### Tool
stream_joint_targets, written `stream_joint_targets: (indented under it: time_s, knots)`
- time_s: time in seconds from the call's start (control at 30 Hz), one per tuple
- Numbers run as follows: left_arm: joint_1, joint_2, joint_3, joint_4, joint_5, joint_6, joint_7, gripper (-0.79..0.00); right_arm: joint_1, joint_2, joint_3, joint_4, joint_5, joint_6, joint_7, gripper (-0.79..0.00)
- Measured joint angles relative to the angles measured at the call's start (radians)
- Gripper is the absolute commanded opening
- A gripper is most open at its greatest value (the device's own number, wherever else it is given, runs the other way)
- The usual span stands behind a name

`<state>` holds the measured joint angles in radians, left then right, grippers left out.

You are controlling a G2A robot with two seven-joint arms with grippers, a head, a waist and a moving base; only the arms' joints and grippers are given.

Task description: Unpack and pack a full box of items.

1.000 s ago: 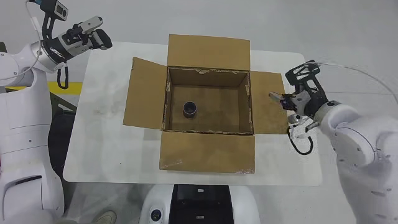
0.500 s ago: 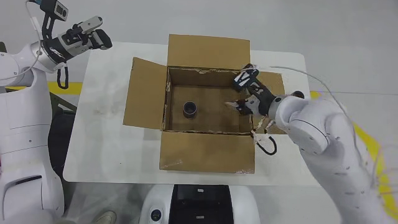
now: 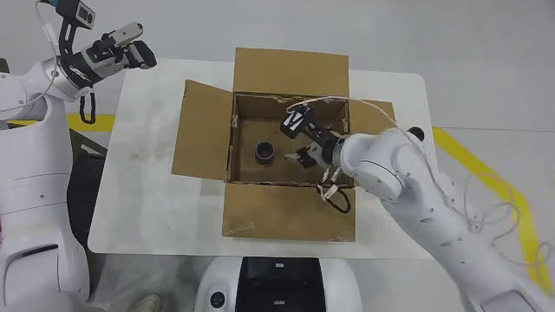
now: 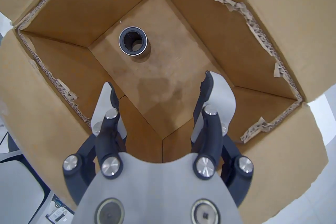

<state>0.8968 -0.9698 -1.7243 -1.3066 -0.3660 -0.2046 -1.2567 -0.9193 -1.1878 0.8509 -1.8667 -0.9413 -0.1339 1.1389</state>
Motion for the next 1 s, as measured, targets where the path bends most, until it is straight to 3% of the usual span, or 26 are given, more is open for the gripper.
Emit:
stream_joint_targets:
  time_s: [0.5,1.0]
  knots:
    - [0.0,0.0,0.0,0.0,0.0,0.0,0.0,0.0,0.143,-0.083,-0.193,0.212,0.007,0.037,-0.043,-0.132]
    - [0.0,0.0,0.0,0.0,0.0,0.0,0.0,0.0,0.215,-0.156,-0.286,0.38,0.069,0.067,-0.057,-0.132]
